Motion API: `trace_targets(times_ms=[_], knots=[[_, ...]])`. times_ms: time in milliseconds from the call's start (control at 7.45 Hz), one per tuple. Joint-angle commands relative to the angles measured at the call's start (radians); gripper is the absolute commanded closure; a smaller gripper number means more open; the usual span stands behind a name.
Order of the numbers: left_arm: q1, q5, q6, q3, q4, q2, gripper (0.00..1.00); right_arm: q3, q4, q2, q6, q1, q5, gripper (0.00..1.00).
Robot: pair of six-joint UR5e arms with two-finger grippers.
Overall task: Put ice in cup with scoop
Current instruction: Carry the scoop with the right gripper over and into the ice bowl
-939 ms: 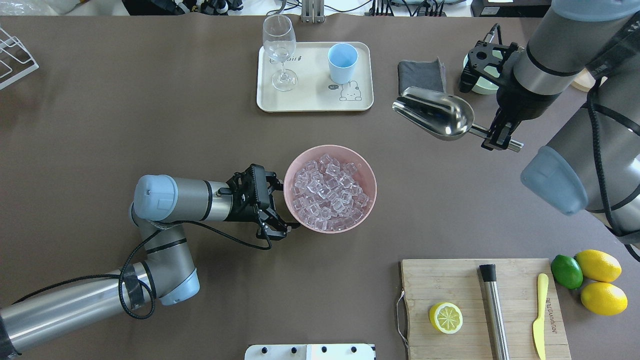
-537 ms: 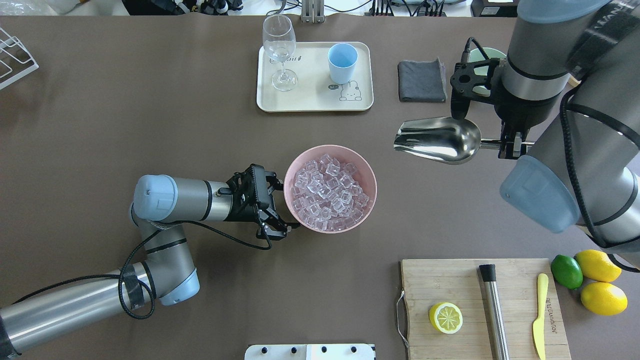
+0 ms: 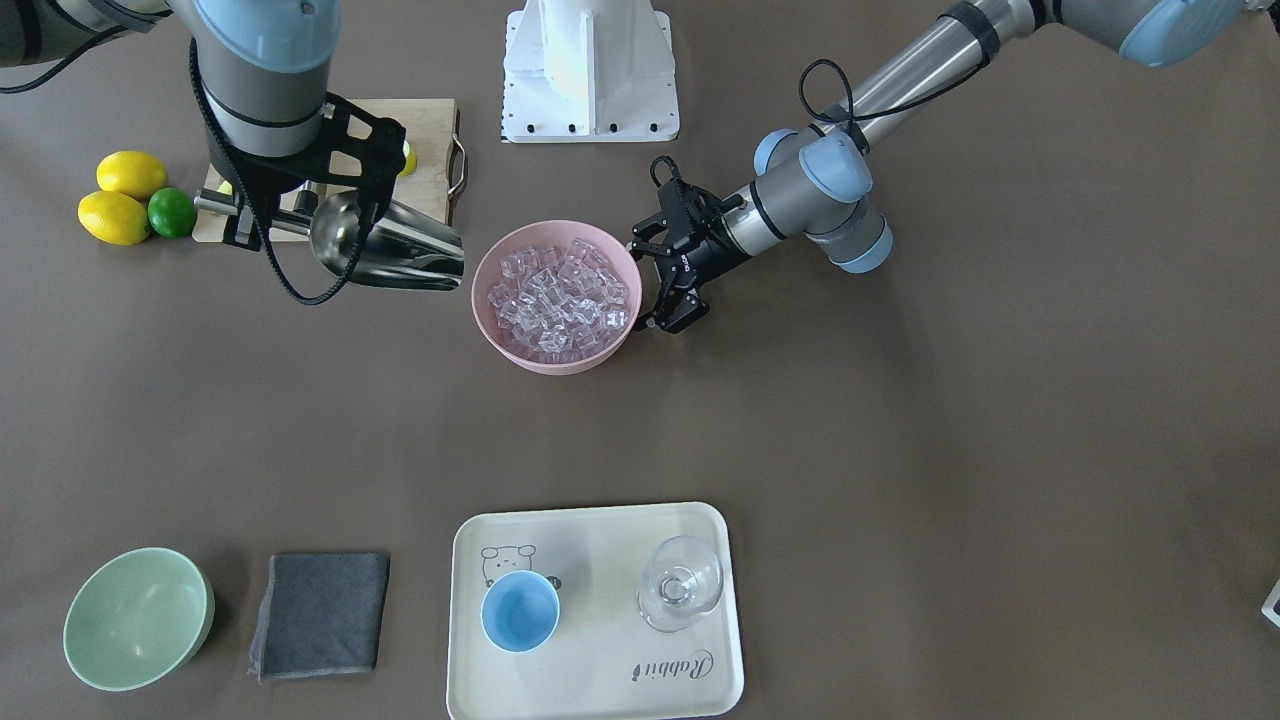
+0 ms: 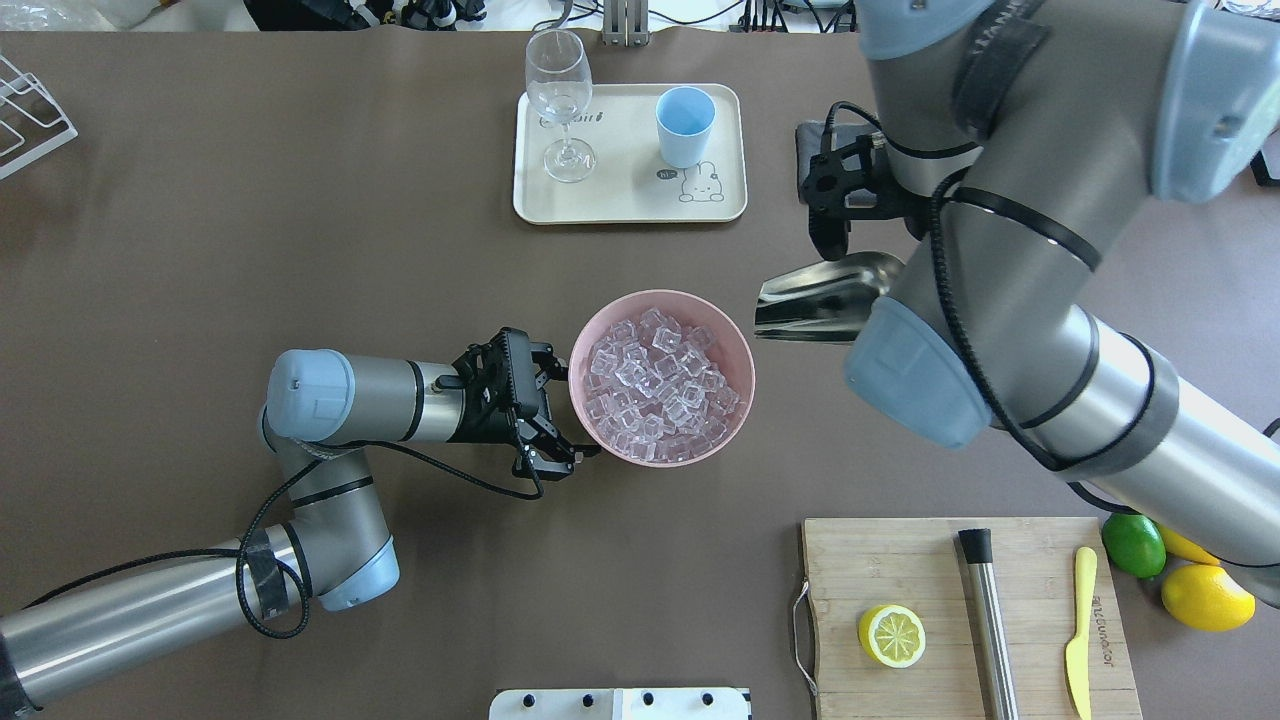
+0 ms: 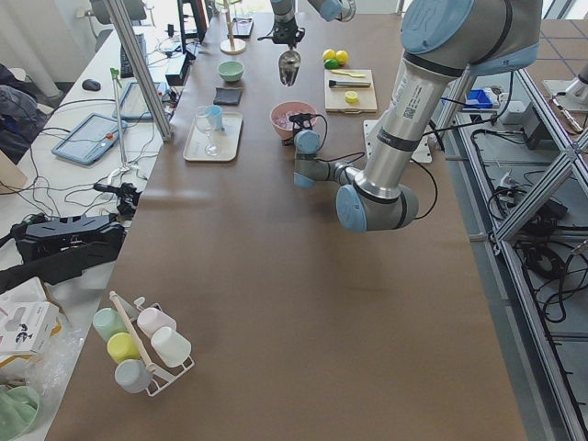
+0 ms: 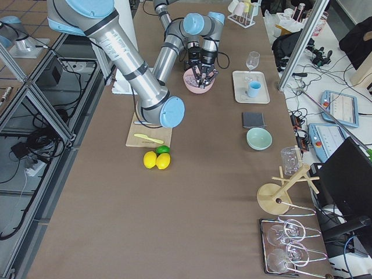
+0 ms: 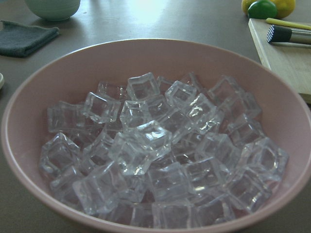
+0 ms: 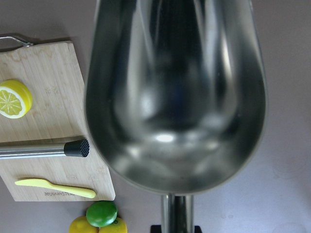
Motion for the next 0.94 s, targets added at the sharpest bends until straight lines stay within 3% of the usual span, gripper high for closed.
trace_targets(times_ms=[0,537,805], knots=[[-0.001,0.000,0.000,0.001,0.000,0.000,0.03,-0.181,-0.038,0.134,-0.005,-0.045,-0.079,1.00],[0.001,0.000,0.000,-0.001,0.000,0.000,0.03,-0.317,-0.069,0.209,0.012,-0.112,-0.157,1.00],[-0.001,0.000,0.000,-0.001,-0.001,0.000,0.03,-0.326,-0.081,0.212,0.012,-0.139,-0.176,1.00]])
